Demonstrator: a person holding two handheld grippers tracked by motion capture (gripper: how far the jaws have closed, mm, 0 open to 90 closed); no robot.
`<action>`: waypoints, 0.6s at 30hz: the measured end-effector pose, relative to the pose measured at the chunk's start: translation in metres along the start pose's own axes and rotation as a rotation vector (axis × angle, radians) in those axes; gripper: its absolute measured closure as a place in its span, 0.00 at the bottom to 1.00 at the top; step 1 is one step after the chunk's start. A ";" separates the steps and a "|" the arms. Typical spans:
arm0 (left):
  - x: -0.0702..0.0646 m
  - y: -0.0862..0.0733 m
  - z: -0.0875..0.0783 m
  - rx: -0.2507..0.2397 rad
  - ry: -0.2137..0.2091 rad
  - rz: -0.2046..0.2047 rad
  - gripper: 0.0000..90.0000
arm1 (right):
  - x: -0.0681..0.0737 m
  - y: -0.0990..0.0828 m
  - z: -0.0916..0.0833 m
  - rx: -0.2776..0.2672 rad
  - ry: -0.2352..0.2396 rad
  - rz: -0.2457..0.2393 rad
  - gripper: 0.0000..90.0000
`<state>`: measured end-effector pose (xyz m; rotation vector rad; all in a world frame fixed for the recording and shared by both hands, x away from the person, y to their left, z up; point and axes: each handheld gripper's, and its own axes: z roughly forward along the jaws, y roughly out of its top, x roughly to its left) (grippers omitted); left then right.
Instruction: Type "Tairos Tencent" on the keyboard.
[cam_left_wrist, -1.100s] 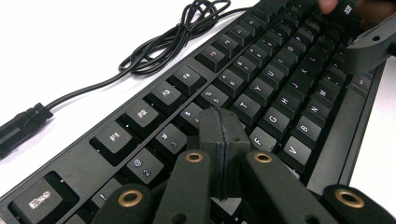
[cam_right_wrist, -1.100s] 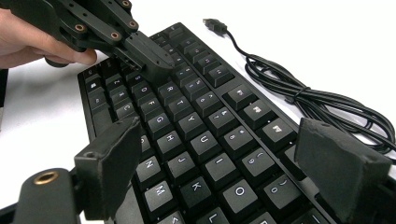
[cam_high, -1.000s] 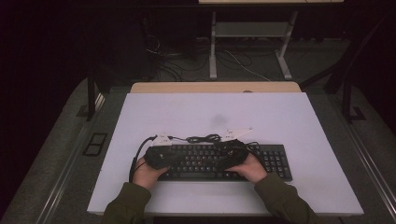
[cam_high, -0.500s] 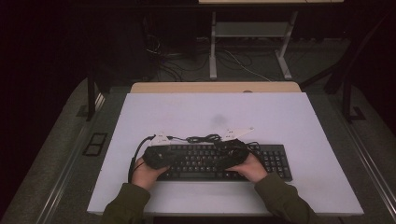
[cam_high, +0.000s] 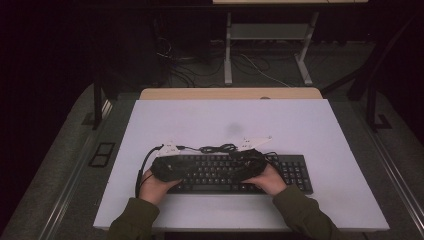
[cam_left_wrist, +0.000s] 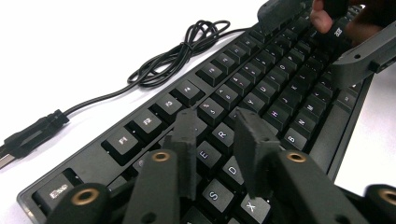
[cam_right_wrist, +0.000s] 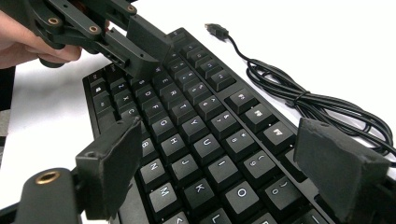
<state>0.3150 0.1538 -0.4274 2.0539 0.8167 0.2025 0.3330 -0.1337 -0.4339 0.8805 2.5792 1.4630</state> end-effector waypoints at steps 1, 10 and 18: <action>0.000 0.000 -0.001 0.001 0.003 0.001 0.71 | 0.000 0.000 0.000 0.000 0.002 -0.001 0.18; 0.000 0.000 -0.003 -0.020 0.028 -0.024 0.49 | 0.005 0.001 -0.001 0.022 0.063 -0.016 0.42; -0.001 -0.001 -0.002 -0.025 0.046 -0.031 0.38 | 0.011 0.001 0.003 0.043 0.097 -0.036 0.65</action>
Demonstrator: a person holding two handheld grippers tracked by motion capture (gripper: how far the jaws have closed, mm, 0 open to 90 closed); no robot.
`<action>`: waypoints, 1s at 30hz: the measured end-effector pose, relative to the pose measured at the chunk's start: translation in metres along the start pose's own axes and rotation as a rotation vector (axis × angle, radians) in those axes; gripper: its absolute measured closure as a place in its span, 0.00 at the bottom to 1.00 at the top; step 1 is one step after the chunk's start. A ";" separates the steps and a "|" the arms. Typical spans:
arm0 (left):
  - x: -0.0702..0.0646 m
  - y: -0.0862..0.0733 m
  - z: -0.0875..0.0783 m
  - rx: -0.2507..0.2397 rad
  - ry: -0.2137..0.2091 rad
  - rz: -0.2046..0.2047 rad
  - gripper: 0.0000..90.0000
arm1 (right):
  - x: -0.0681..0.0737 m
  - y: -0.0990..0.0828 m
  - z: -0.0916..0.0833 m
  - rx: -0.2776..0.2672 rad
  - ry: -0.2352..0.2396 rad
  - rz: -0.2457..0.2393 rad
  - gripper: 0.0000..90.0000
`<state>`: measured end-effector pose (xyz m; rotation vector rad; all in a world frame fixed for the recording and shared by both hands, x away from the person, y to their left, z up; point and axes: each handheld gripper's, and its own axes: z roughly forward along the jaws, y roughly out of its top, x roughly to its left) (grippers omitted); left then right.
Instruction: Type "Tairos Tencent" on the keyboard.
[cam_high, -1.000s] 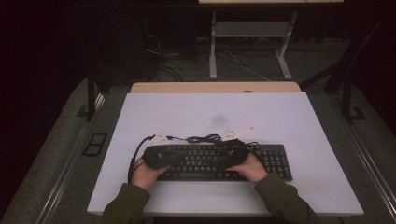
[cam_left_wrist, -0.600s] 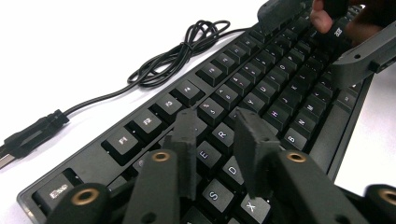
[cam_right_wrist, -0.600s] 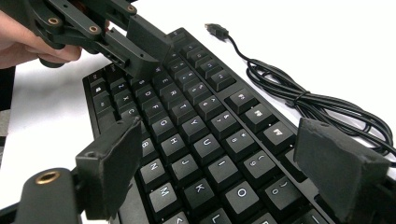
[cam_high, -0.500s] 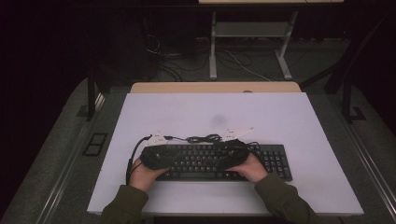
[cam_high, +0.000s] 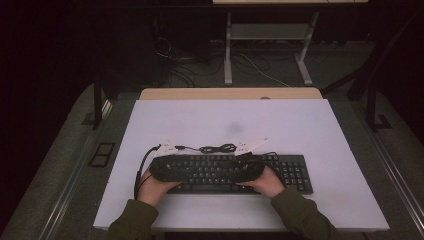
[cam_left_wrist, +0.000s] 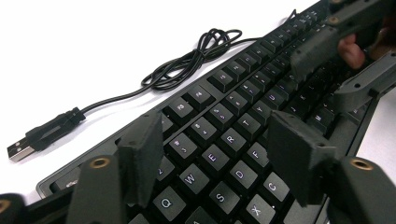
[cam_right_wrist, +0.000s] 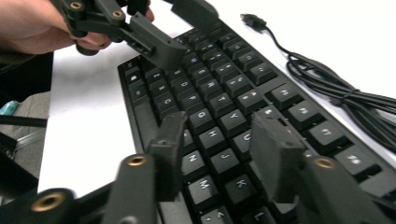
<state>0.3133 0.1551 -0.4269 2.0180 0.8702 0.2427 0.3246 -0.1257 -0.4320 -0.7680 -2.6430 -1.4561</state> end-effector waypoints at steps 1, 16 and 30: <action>0.000 0.000 0.000 -0.001 0.001 0.000 0.37 | 0.001 0.000 0.001 0.001 0.003 -0.005 0.69; 0.000 -0.001 0.002 -0.002 0.013 -0.005 0.30 | 0.010 -0.001 0.010 0.050 0.026 -0.039 0.99; 0.000 -0.001 0.002 -0.008 0.017 -0.004 0.30 | 0.012 -0.004 0.016 0.091 0.020 -0.054 0.99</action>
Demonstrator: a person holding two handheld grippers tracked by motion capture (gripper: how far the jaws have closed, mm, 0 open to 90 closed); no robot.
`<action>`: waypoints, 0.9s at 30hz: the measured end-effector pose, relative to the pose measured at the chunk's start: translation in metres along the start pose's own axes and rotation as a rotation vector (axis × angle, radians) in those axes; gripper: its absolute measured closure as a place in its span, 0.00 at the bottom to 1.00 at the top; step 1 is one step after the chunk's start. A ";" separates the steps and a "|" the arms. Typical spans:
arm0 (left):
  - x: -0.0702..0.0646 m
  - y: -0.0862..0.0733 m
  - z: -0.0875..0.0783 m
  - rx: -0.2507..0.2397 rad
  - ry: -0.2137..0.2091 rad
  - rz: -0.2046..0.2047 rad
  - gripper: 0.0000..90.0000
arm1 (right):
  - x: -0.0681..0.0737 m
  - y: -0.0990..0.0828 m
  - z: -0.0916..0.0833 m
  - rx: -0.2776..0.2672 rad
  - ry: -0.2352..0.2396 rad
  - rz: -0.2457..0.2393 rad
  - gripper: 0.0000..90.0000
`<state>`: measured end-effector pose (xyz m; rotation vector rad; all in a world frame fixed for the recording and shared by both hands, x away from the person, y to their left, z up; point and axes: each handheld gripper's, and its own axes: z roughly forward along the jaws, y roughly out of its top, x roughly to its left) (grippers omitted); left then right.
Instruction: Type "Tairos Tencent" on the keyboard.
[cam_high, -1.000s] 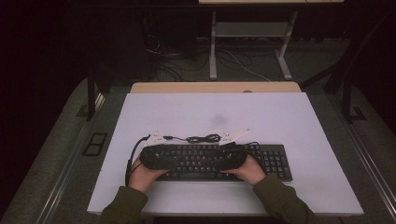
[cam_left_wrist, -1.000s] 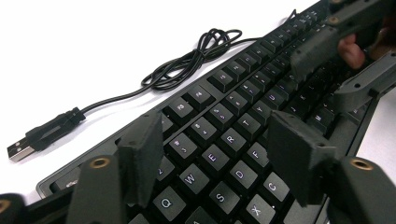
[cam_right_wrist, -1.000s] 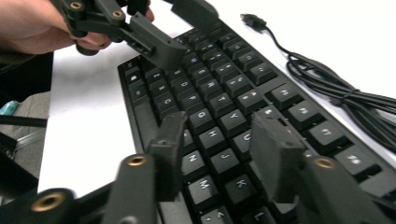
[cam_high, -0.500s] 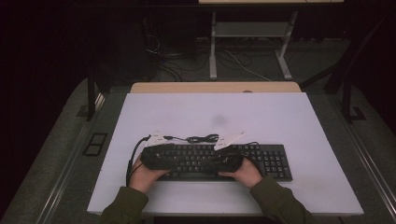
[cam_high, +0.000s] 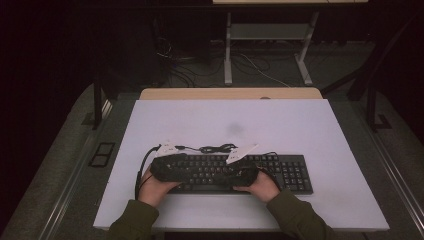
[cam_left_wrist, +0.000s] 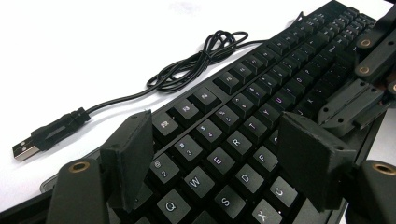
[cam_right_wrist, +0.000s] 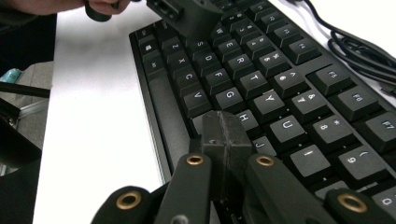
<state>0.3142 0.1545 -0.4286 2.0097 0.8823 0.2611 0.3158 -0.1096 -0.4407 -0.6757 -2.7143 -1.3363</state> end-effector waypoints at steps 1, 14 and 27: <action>0.000 0.000 0.000 0.001 0.000 0.000 0.30 | 0.000 0.000 0.000 0.001 0.003 0.001 0.99; -0.001 0.000 0.001 0.002 0.000 0.000 0.30 | 0.001 0.000 0.002 0.019 -0.002 0.000 0.99; -0.002 0.003 0.002 0.004 -0.006 0.008 0.32 | -0.002 0.002 -0.007 -0.018 0.001 0.012 0.97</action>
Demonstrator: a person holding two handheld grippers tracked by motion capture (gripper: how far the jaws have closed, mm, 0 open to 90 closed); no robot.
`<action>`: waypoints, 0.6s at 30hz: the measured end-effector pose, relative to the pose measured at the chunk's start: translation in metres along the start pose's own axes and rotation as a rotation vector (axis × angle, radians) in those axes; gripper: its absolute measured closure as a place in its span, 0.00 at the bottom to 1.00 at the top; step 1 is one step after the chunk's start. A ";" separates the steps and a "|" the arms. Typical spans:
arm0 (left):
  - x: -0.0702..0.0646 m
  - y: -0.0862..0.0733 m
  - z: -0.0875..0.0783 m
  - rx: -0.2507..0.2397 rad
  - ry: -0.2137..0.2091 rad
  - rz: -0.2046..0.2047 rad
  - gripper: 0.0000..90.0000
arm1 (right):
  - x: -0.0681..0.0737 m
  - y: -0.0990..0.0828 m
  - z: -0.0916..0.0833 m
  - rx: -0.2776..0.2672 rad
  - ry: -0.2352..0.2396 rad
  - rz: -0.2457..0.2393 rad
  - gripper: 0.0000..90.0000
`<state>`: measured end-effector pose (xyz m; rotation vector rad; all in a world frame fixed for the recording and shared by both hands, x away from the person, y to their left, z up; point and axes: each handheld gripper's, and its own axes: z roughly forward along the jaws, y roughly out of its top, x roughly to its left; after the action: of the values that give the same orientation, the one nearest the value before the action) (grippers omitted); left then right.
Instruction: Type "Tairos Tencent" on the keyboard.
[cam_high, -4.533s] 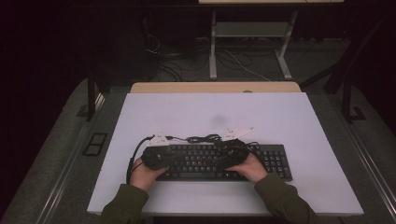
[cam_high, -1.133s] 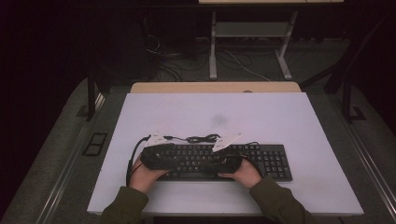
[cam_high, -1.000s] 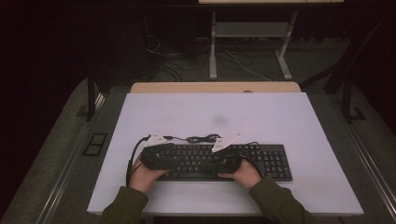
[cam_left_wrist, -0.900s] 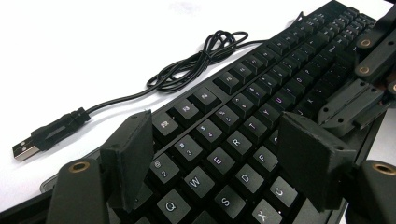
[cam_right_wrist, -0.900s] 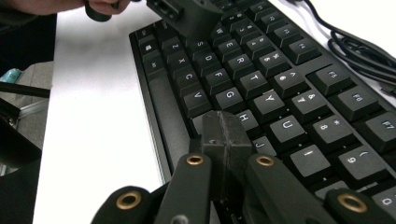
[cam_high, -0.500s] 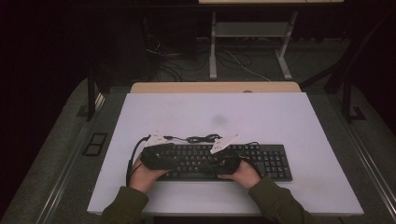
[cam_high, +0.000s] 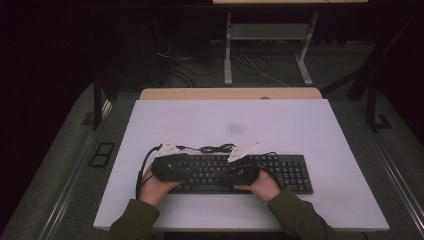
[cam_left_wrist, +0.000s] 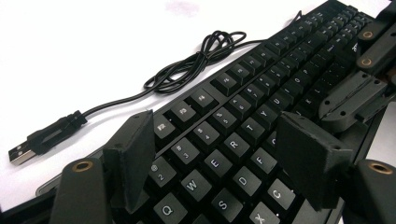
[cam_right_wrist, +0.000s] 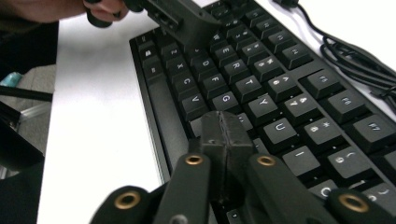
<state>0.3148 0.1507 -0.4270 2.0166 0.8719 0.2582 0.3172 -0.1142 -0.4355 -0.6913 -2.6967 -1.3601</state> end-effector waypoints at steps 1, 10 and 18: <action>0.000 0.001 0.000 0.002 -0.003 0.002 0.33 | -0.001 0.000 -0.001 -0.004 0.001 -0.001 0.95; -0.006 0.006 0.010 0.001 -0.049 0.015 0.54 | -0.008 -0.001 -0.014 -0.055 0.000 0.028 0.72; -0.012 0.009 0.020 0.027 -0.082 0.040 0.85 | -0.015 -0.003 -0.023 -0.095 -0.015 0.041 0.50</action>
<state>0.3202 0.1264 -0.4293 2.0570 0.7882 0.1859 0.3257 -0.1391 -0.4274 -0.7627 -2.6287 -1.4870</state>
